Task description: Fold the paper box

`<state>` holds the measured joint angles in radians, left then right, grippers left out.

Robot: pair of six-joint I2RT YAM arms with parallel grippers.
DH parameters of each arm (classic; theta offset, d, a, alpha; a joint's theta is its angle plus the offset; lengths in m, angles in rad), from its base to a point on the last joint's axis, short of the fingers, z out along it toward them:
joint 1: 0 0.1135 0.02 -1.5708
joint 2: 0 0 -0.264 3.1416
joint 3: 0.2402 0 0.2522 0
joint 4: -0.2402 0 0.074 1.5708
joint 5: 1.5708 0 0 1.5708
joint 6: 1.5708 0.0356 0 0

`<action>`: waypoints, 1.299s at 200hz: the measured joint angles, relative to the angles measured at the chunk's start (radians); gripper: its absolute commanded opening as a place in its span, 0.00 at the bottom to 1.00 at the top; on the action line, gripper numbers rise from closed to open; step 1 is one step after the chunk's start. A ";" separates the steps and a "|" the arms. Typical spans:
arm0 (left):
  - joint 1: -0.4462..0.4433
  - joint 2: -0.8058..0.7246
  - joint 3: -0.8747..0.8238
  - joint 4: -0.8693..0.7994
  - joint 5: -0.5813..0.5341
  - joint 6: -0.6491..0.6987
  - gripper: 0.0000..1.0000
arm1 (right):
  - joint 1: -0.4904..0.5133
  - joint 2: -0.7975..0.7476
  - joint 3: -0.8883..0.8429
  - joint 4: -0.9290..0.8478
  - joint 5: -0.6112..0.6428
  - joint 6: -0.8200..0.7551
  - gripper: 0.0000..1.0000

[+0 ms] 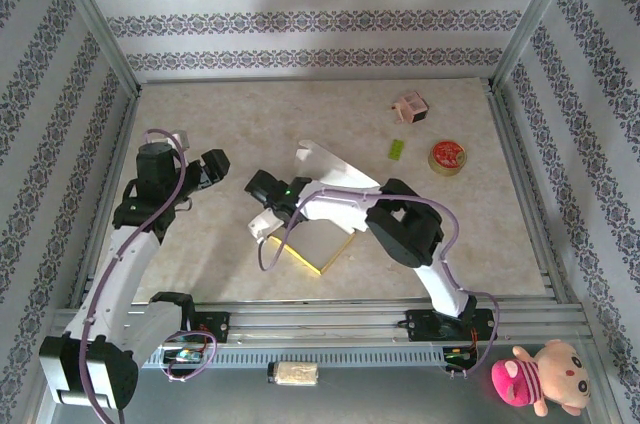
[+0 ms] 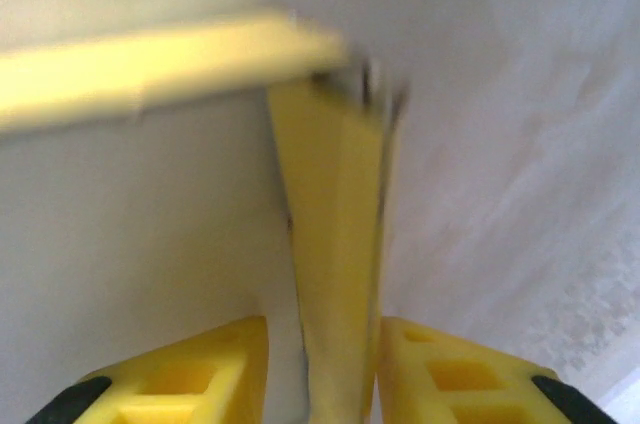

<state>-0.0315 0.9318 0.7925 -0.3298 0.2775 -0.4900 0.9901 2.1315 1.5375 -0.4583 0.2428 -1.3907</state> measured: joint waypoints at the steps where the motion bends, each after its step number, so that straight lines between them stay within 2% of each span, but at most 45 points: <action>1: 0.000 -0.001 0.000 0.000 0.000 0.003 0.83 | -0.001 -0.003 -0.001 0.000 0.001 0.000 0.38; 26: 0.000 -0.011 0.000 0.000 0.021 0.098 0.83 | -0.032 -0.071 -0.013 0.018 0.033 0.024 0.38; 44: 0.000 -0.011 0.001 0.000 0.045 0.170 0.83 | -0.042 -0.133 -0.013 0.020 0.052 0.118 0.39; 60: 0.000 -0.009 0.010 -0.001 0.074 0.229 0.85 | -0.043 -0.210 -0.013 0.014 0.047 0.265 0.50; 89: 0.000 -0.004 0.044 0.013 0.154 0.329 0.91 | -0.068 -0.445 -0.025 -0.025 0.011 0.712 0.62; 108: 0.000 0.002 0.044 0.065 0.252 0.378 0.96 | -0.116 -0.608 -0.044 -0.069 -0.026 1.010 0.70; 129: 0.000 0.039 0.044 0.151 0.399 0.422 0.99 | -0.221 -0.759 -0.098 -0.153 -0.090 1.374 0.81; 134: -0.002 0.049 0.044 0.168 0.429 0.433 0.99 | -0.256 -0.788 -0.120 -0.179 -0.114 1.456 0.86; 139: -0.005 0.061 0.044 0.183 0.452 0.447 1.00 | -0.290 -0.809 -0.142 -0.201 -0.136 1.519 0.96; 144: -0.010 0.074 0.044 0.195 0.472 0.468 0.99 | -0.320 -0.829 -0.169 -0.224 -0.151 1.591 0.98; 167: -0.070 0.111 0.044 0.201 0.521 0.597 0.99 | -0.404 -0.882 -0.315 -0.313 -0.198 1.780 0.98; 193: -0.183 0.119 0.051 0.161 0.551 0.802 0.99 | -0.433 -0.885 -0.431 -0.372 -0.260 1.856 0.97; 224: -0.251 0.154 0.054 0.120 0.587 0.953 0.99 | -0.447 -0.812 -0.460 -0.358 -0.299 1.839 0.81; 260: -0.263 0.217 0.067 0.068 0.592 1.022 0.99 | -0.443 -0.710 -0.472 -0.288 -0.329 1.802 0.62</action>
<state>-0.2943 1.1488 0.8593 -0.2619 0.8692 0.5323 0.5468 1.4216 1.0657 -0.7464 -0.0864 0.4114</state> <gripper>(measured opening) 0.994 0.670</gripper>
